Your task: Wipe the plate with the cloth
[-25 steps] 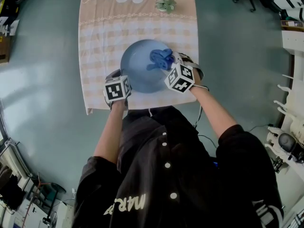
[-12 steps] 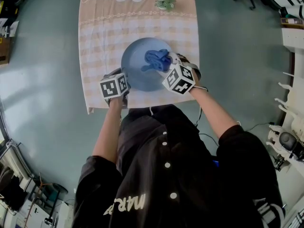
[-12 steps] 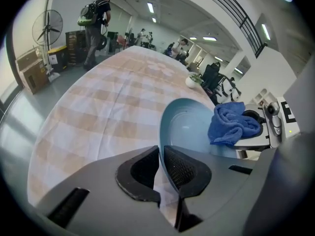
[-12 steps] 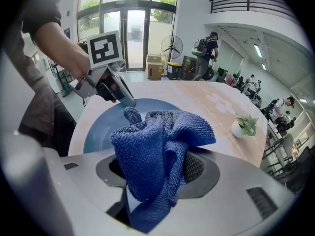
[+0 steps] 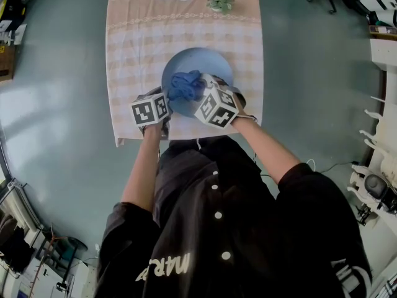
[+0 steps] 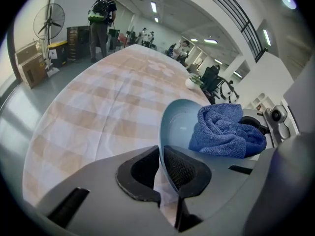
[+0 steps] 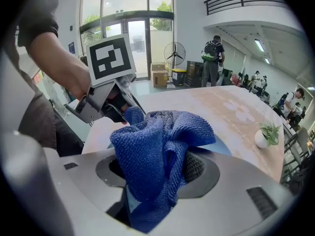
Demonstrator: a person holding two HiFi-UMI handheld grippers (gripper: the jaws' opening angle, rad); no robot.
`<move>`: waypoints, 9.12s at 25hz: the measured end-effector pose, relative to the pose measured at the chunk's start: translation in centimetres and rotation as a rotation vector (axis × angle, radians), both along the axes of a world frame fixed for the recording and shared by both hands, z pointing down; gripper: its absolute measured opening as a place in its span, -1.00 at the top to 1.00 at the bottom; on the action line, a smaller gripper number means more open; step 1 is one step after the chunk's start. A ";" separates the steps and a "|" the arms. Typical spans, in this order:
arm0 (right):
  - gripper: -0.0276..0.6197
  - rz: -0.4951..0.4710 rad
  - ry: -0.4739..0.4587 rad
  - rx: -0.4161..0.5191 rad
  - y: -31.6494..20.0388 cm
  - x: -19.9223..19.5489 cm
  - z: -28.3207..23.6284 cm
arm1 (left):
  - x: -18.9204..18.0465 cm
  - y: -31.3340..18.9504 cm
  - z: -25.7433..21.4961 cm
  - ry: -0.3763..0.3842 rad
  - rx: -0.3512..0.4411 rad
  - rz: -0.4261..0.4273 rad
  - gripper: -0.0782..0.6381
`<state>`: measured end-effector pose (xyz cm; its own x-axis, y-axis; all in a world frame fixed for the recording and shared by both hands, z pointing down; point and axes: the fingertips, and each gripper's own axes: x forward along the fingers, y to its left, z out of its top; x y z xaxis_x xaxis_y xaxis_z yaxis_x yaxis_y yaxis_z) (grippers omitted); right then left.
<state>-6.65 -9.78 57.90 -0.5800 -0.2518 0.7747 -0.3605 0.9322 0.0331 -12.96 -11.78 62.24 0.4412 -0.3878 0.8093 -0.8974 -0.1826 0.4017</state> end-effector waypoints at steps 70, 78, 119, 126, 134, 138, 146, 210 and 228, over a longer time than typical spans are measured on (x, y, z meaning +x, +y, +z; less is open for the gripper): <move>0.20 -0.224 0.317 -0.013 3.0 9.9 3.6 | 0.0 0.0 0.1 -0.106 0.000 0.010 0.67; 0.20 -0.212 0.301 -0.004 2.6 9.6 2.7 | -0.1 0.0 0.0 -0.080 -0.006 -0.002 0.67; 0.20 -0.595 0.259 0.061 7.9 4.8 3.5 | -0.1 0.0 0.1 -0.086 -0.003 -0.005 0.67; 0.20 -0.608 0.278 0.037 7.6 6.0 3.4 | 0.0 0.0 0.0 -0.091 -0.001 0.002 0.67; 0.20 -0.595 0.331 0.021 6.8 7.5 3.6 | -0.1 0.0 0.0 -0.094 -0.002 0.003 0.67; 0.20 -0.572 0.343 0.007 6.8 7.1 3.4 | 0.0 0.0 0.0 -0.100 -0.013 0.016 0.67; 0.19 -0.388 0.241 -0.030 5.4 6.6 0.0 | -0.4 0.6 -1.1 -0.125 0.009 0.072 0.56; 0.20 0.792 -0.677 0.713 0.9 27.0 -37.2 | -8.4 1.3 -42.4 -0.150 1.159 -0.195 0.73; 0.20 0.747 -0.641 0.717 0.6 25.3 -37.5 | -7.6 0.6 -41.7 -0.148 1.131 -0.183 0.73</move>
<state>18.65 -9.21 20.40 -0.3356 -0.9406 -0.0514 -0.9405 0.3315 0.0744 -20.60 -11.14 20.52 0.2333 -0.9724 -0.0026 -0.9722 -0.2332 -0.0195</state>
